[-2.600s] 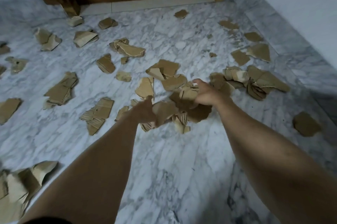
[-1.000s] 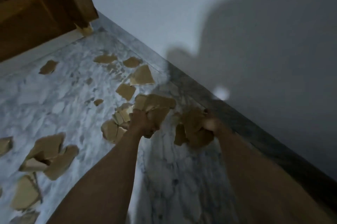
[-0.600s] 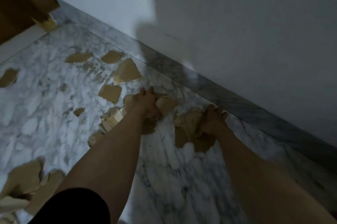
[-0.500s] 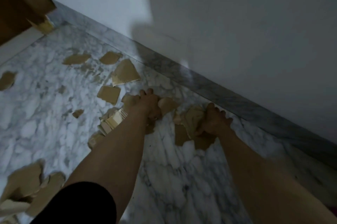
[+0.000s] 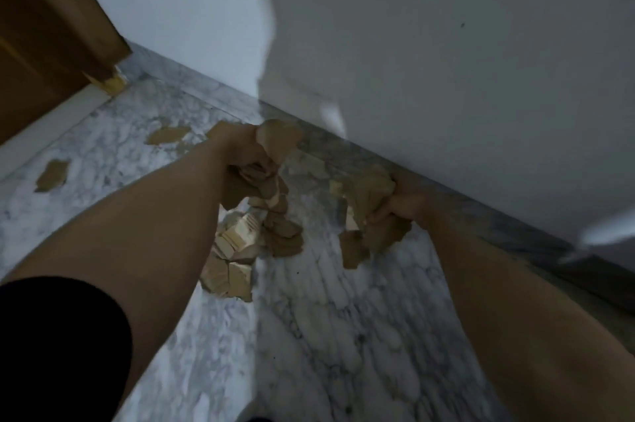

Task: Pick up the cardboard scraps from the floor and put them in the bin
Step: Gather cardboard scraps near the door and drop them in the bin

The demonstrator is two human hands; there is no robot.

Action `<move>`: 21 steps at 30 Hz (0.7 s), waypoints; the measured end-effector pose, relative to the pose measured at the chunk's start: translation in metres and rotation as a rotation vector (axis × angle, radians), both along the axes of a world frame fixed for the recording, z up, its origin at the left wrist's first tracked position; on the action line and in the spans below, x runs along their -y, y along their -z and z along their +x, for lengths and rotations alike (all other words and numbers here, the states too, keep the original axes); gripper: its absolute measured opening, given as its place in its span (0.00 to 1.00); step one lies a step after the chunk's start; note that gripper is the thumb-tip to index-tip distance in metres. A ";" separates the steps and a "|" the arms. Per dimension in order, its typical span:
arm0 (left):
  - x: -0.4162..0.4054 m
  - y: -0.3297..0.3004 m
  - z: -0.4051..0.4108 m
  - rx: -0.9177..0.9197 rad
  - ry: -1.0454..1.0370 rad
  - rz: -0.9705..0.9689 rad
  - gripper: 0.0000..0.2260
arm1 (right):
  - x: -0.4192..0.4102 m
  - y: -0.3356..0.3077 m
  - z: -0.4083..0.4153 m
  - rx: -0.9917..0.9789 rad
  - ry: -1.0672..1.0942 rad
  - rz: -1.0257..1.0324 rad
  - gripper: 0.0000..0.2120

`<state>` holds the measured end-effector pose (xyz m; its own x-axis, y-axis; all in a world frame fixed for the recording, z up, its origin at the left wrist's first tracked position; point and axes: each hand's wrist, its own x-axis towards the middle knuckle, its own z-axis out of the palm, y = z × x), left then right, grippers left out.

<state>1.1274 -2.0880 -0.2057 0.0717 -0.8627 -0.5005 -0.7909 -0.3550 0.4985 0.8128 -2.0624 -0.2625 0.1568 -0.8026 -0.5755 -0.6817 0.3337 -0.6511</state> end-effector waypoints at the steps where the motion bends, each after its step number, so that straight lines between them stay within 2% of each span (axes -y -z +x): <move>1: -0.001 0.005 0.014 -0.049 -0.054 0.003 0.18 | -0.003 0.011 0.012 -0.034 -0.053 0.028 0.48; 4: -0.038 0.030 0.031 -0.173 -0.166 0.159 0.41 | -0.023 0.069 0.037 -0.135 -0.155 0.114 0.57; 5: -0.055 0.043 0.031 -0.162 -0.168 0.204 0.47 | -0.035 0.080 0.046 -0.148 -0.158 0.109 0.56; 7: -0.087 0.076 0.029 -0.129 -0.184 0.263 0.53 | -0.059 0.085 0.060 -0.226 -0.103 0.064 0.43; 8: -0.099 0.090 0.027 -0.104 -0.178 0.279 0.53 | -0.067 0.083 0.065 -0.287 -0.109 0.022 0.40; 12: -0.116 0.127 0.029 0.130 -0.124 0.202 0.43 | -0.074 0.086 0.074 -0.451 -0.182 -0.042 0.41; 17: -0.119 0.147 0.028 0.258 -0.044 0.108 0.41 | -0.070 0.087 0.074 -0.381 -0.182 -0.099 0.26; 19: -0.122 0.151 0.026 0.233 -0.070 0.063 0.41 | -0.064 0.080 0.072 -0.289 -0.124 -0.024 0.31; 21: -0.129 0.150 0.028 0.104 -0.178 0.020 0.41 | -0.056 0.065 0.074 -0.163 -0.041 0.034 0.41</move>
<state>1.1554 -1.9591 -0.3559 0.2744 -0.8218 -0.4993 -0.7613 -0.5029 0.4092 0.8872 -2.0059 -0.3272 0.0914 -0.7770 -0.6228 -0.7911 0.3232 -0.5194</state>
